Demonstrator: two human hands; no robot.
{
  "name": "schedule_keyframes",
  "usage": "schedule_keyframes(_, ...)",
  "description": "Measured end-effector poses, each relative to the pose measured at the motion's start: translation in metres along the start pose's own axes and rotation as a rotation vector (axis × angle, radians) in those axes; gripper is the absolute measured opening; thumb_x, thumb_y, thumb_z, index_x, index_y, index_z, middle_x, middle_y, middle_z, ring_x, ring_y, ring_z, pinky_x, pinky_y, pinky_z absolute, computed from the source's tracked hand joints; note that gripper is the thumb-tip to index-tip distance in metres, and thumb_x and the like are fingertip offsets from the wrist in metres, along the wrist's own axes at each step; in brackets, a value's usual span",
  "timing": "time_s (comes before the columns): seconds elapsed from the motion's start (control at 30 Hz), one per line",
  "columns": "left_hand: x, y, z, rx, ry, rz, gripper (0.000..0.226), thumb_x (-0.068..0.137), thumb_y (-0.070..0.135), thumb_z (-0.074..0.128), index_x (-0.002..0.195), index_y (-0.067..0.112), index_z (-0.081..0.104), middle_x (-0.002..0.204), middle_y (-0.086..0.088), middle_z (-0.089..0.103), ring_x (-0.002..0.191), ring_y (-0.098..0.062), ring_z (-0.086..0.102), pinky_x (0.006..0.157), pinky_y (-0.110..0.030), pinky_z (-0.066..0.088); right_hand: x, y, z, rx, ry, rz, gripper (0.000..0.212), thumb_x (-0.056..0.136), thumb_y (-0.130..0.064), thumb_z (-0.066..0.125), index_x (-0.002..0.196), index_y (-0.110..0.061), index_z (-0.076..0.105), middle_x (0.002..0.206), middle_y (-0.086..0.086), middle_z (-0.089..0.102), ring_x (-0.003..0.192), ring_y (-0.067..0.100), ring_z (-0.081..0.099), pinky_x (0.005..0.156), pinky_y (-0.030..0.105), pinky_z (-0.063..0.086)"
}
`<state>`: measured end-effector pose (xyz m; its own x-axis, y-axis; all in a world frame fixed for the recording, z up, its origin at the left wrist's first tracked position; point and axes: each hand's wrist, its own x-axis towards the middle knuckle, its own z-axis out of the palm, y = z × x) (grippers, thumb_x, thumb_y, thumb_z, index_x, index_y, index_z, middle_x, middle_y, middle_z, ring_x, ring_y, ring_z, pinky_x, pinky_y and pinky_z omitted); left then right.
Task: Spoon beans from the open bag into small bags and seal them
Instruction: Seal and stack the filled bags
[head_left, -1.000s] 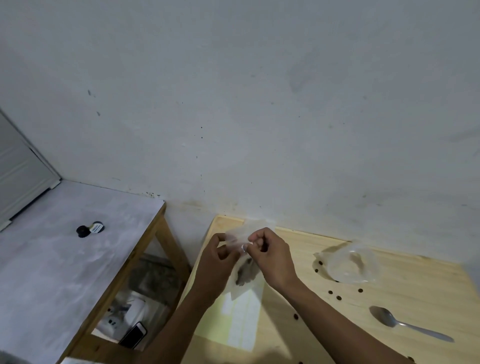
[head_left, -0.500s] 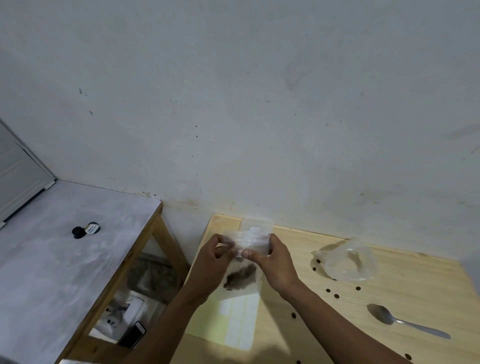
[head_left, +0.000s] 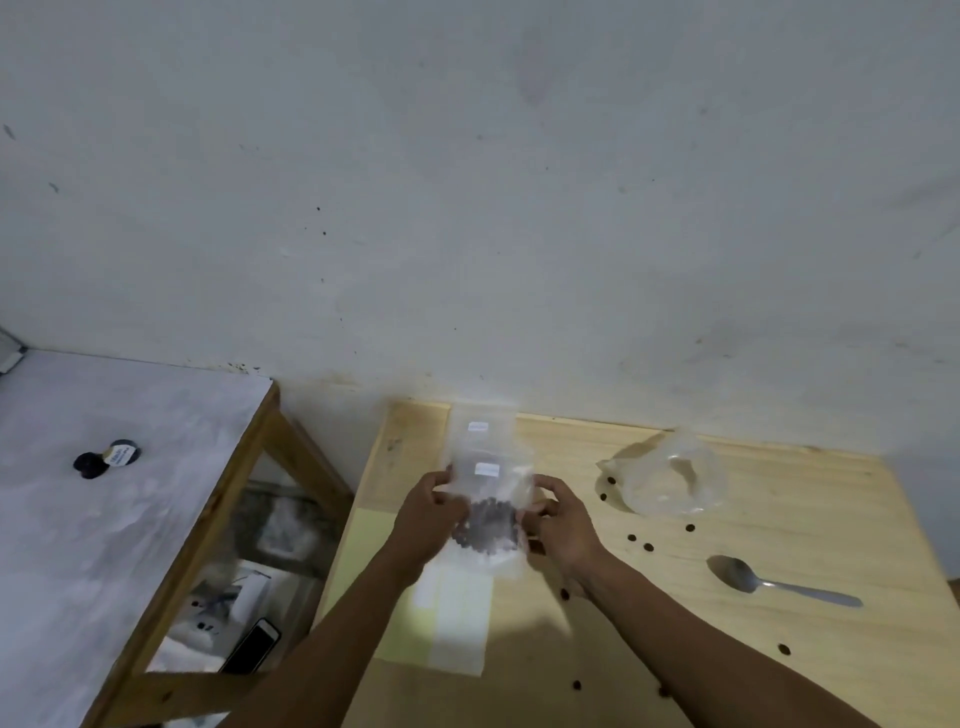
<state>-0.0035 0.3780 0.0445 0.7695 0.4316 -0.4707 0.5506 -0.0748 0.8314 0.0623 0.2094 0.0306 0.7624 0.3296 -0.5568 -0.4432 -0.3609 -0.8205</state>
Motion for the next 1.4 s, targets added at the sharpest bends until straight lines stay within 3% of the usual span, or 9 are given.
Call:
schedule_keyframes(0.1, 0.013, -0.003, 0.003, 0.088, -0.019, 0.023, 0.048, 0.087, 0.016, 0.068, 0.132, 0.017, 0.050, 0.084, -0.001, 0.065, 0.069, -0.009, 0.062, 0.054, -0.011, 0.042, 0.019, -0.003, -0.001, -0.092, 0.084, -0.048, 0.053, 0.089, -0.002, 0.060, 0.135, -0.021, 0.046, 0.095, 0.013, 0.062, 0.081, 0.031, 0.064, 0.077, 0.045, 0.058)
schedule_keyframes(0.27, 0.042, 0.005, 0.004, 0.307, 0.114, 0.090, 0.059, 0.085, 0.025, 0.072, 0.138, 0.018, 0.046, 0.092, 0.000, 0.056, 0.080, -0.011, 0.054, 0.062, -0.014, 0.040, 0.047, -0.018, 0.008, -0.155, 0.032, -0.113, 0.061, 0.090, 0.003, 0.058, 0.143, -0.020, 0.040, 0.076, 0.004, 0.059, 0.064, 0.016, 0.056, 0.056, 0.024, 0.047)
schedule_keyframes(0.43, 0.074, -0.001, 0.003, 0.451, 0.177, 0.012, 0.065, 0.082, 0.038, 0.073, 0.139, 0.022, 0.047, 0.116, -0.009, 0.059, 0.107, -0.027, 0.055, 0.100, -0.041, 0.041, 0.074, -0.028, 0.021, -0.326, 0.007, -0.143, 0.066, 0.080, 0.003, 0.068, 0.136, -0.015, 0.037, 0.089, 0.003, 0.051, 0.073, 0.012, 0.051, 0.053, 0.011, 0.044)
schedule_keyframes(0.63, 0.095, -0.015, 0.010, 0.431, 0.109, -0.047, 0.071, 0.080, 0.044, 0.072, 0.141, 0.025, 0.042, 0.128, -0.010, 0.058, 0.114, -0.029, 0.055, 0.102, -0.045, 0.042, 0.086, -0.027, 0.023, -0.408, -0.015, -0.101, 0.076, 0.082, -0.010, 0.068, 0.144, -0.021, 0.026, 0.120, 0.013, 0.035, 0.111, 0.031, 0.046, 0.097, 0.037, 0.050)
schedule_keyframes(0.9, 0.101, -0.027, 0.011, 0.371, 0.100, -0.075, 0.077, 0.078, 0.046, 0.072, 0.144, 0.024, 0.038, 0.138, -0.011, 0.050, 0.122, -0.031, 0.050, 0.104, -0.048, 0.042, 0.094, -0.019, 0.022, -0.384, -0.041, -0.049, 0.077, 0.088, -0.008, 0.065, 0.150, -0.018, 0.021, 0.119, 0.008, 0.029, 0.101, 0.022, 0.044, 0.088, 0.020, 0.041)
schedule_keyframes(1.03, 0.099, -0.024, 0.011, 0.380, 0.120, -0.051, 0.085, 0.076, 0.059, 0.062, 0.145, 0.016, 0.035, 0.134, -0.016, 0.053, 0.116, -0.034, 0.053, 0.100, -0.050, 0.045, 0.083, -0.029, 0.019, -0.394, -0.035, -0.091, 0.068, 0.078, -0.027, 0.072, 0.136, -0.027, 0.036, 0.115, 0.012, 0.046, 0.102, 0.031, 0.054, 0.089, 0.036, 0.054)
schedule_keyframes(1.13, 0.080, -0.015, 0.015, 0.440, 0.294, 0.083, 0.073, 0.088, 0.048, 0.060, 0.148, 0.014, 0.034, 0.143, -0.018, 0.046, 0.128, -0.036, 0.045, 0.108, -0.047, 0.037, 0.070, -0.026, 0.003, -0.375, -0.015, -0.152, 0.054, 0.083, -0.028, 0.072, 0.128, -0.030, 0.042, 0.093, 0.002, 0.058, 0.081, 0.018, 0.060, 0.067, 0.027, 0.056)
schedule_keyframes(1.2, 0.057, -0.008, 0.022, 0.424, 0.370, 0.298, 0.059, 0.093, 0.031, 0.060, 0.146, 0.015, 0.037, 0.144, -0.012, 0.045, 0.132, -0.029, 0.041, 0.108, -0.039, 0.032, 0.057, -0.017, -0.012, -0.423, -0.003, -0.185, 0.050, 0.092, -0.024, 0.065, 0.137, -0.017, 0.046, 0.091, -0.004, 0.053, 0.081, 0.013, 0.055, 0.070, 0.021, 0.048)
schedule_keyframes(1.4, -0.004, -0.044, 0.050, 0.665, 0.129, 0.727, 0.050, 0.096, 0.027, 0.052, 0.144, 0.019, 0.041, 0.149, 0.001, 0.041, 0.142, -0.015, 0.031, 0.115, -0.033, 0.031, -0.007, 0.040, -0.046, -0.800, -0.106, -0.205, 0.033, 0.092, -0.026, 0.061, 0.122, -0.013, 0.059, 0.107, 0.001, 0.046, 0.102, 0.022, 0.055, 0.081, 0.018, 0.035)
